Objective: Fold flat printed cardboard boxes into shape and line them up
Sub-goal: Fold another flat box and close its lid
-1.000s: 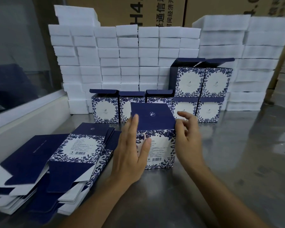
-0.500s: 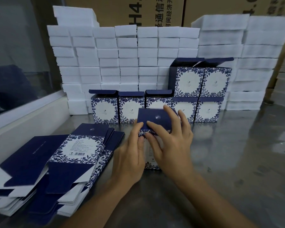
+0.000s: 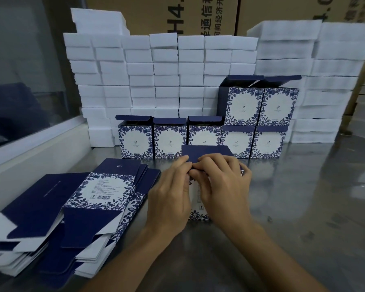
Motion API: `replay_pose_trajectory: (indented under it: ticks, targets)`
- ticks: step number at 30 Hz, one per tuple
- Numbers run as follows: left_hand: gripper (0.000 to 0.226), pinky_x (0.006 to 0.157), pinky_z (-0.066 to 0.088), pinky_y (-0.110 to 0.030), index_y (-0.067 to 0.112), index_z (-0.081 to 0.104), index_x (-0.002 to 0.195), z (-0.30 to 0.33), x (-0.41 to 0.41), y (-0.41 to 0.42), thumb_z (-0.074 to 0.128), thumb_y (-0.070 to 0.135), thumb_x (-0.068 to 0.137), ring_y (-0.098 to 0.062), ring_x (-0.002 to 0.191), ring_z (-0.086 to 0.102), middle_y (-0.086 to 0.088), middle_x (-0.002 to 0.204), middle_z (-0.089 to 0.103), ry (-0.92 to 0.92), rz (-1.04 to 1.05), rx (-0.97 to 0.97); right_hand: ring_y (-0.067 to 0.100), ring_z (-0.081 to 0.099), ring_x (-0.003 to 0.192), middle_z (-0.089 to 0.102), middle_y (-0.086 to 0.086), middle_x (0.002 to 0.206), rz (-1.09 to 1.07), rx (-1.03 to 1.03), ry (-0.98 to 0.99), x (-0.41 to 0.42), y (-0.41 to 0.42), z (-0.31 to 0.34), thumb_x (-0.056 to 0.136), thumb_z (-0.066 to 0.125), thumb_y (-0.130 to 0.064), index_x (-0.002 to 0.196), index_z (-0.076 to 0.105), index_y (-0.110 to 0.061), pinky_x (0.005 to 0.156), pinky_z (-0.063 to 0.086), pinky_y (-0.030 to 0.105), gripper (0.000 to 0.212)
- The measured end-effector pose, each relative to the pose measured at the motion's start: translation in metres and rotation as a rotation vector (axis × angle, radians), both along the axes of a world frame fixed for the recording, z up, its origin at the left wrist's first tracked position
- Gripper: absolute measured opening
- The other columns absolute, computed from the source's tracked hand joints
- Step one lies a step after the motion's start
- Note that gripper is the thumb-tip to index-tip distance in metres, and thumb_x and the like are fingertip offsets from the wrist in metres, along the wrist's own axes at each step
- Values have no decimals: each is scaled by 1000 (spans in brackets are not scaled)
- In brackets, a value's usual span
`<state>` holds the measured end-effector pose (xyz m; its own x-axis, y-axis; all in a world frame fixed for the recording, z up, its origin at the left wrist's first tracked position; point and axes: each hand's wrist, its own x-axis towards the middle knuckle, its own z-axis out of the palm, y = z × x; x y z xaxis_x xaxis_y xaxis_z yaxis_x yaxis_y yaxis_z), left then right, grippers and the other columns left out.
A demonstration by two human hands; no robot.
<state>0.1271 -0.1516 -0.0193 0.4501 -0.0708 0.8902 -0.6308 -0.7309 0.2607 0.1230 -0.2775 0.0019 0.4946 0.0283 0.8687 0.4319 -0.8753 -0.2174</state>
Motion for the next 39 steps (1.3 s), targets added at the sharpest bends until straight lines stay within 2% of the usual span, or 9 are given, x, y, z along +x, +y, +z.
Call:
replay_pose_trajectory:
  ticks: [6, 10, 13, 16, 20, 23, 27, 35, 39]
  targets:
    - [35, 80, 57, -40, 4, 61, 120, 3, -1, 0, 37, 20, 101, -24, 115, 61, -6, 130, 61, 40, 19, -33, 20, 59, 105, 66, -7, 115, 75, 34, -66, 8, -10, -4, 96, 57, -40, 100, 73, -27, 83, 42, 45, 21]
    - [37, 81, 56, -38, 6, 60, 121, 4, 1, 2, 35, 25, 101, -20, 118, 59, -4, 133, 59, 72, 29, -75, 27, 51, 121, 52, 14, 137, 184, 179, 20, 18, -21, -15, 91, 72, -26, 112, 72, -13, 100, 41, 31, 25]
    - [38, 78, 56, -32, 7, 58, 125, 1, 2, 3, 36, 27, 101, -18, 116, 60, -4, 140, 54, 92, 28, -79, 29, 49, 126, 50, 16, 138, 221, 208, 75, 19, -21, -17, 92, 70, -23, 113, 72, -12, 103, 42, 32, 24]
    - [41, 74, 50, -22, 11, 51, 132, -6, 2, 0, 38, 32, 100, -17, 115, 61, -5, 151, 43, 129, 18, -68, 28, 51, 126, 50, 14, 138, 251, 278, 101, 19, -20, -14, 94, 68, -21, 106, 73, -12, 99, 47, 38, 17]
    - [44, 91, 47, -23, 17, 41, 140, -10, 2, 0, 39, 36, 100, -10, 137, 41, -2, 157, 32, 139, -14, -86, 16, 57, 118, 54, 7, 137, 249, 320, 68, 20, -22, -17, 98, 61, -26, 109, 70, -15, 92, 49, 28, 18]
    - [44, 93, 43, -18, 19, 39, 140, -12, 2, 1, 39, 36, 100, 3, 135, 32, -2, 157, 32, 120, 1, -92, 9, 60, 108, 62, -8, 120, 303, 455, 182, 19, -27, -22, 99, 48, -40, 117, 60, -24, 89, 52, 38, 27]
    - [41, 96, 32, -1, 27, 36, 139, -12, 1, 0, 39, 38, 100, 4, 138, 31, 4, 157, 30, 130, -37, -131, 5, 59, 97, 61, -13, 105, 325, 488, 183, 23, -28, -24, 102, 52, -31, 109, 54, -32, 82, 53, 42, 8]
    - [53, 106, 22, -3, 28, 31, 143, -14, 5, 2, 47, 45, 95, 3, 143, 25, 11, 159, 25, 194, -83, -213, -7, 60, 86, 63, -33, 96, 358, 671, 107, 23, -27, -24, 105, 36, -33, 104, 54, -41, 69, 43, 8, 20]
    - [62, 108, 35, -16, 36, 29, 142, -16, 7, 5, 55, 54, 88, -3, 139, 36, 21, 157, 23, 238, -156, -281, 8, 65, 85, 67, -12, 99, 454, 815, 277, 28, -30, -27, 103, 53, -27, 108, 53, -43, 75, 59, 40, 18]
